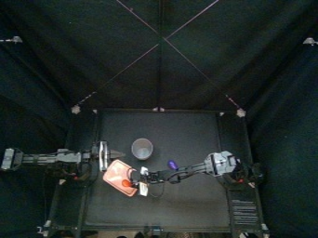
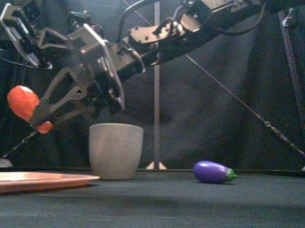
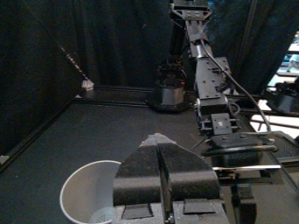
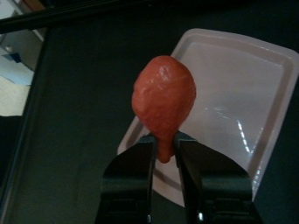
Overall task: Pick the drumstick then place it on the pink plate
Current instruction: Drop drumstick on the pink plate and return to neutral
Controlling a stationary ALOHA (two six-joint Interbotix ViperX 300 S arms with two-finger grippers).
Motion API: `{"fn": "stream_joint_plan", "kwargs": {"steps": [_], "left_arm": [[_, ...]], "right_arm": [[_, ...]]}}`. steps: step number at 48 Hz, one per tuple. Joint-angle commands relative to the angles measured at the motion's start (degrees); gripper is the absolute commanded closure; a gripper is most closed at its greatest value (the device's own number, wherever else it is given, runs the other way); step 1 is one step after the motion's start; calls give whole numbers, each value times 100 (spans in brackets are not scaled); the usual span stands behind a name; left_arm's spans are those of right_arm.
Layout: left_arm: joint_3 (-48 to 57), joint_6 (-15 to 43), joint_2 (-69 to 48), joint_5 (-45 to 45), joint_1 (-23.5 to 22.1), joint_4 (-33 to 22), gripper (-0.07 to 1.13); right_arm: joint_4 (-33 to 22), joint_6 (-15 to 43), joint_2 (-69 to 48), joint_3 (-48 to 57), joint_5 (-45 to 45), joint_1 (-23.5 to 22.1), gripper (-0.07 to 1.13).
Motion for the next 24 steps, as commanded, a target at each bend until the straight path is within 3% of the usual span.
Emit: {"fn": "stream_joint_plan", "kwargs": {"steps": [1, 12, 24], "left_arm": [[-62, 0, 0, -53, 18, 9, 93], [-53, 0, 0, -53, 18, 18, 93], [-53, 0, 0, -53, 18, 18, 93]], "right_arm": [[-18, 9, -114, -211, -9, -158, 49], [-158, 9, -97, -229, -26, -255, 27], [-167, 9, -281, -123, -141, -211, 26]]}}
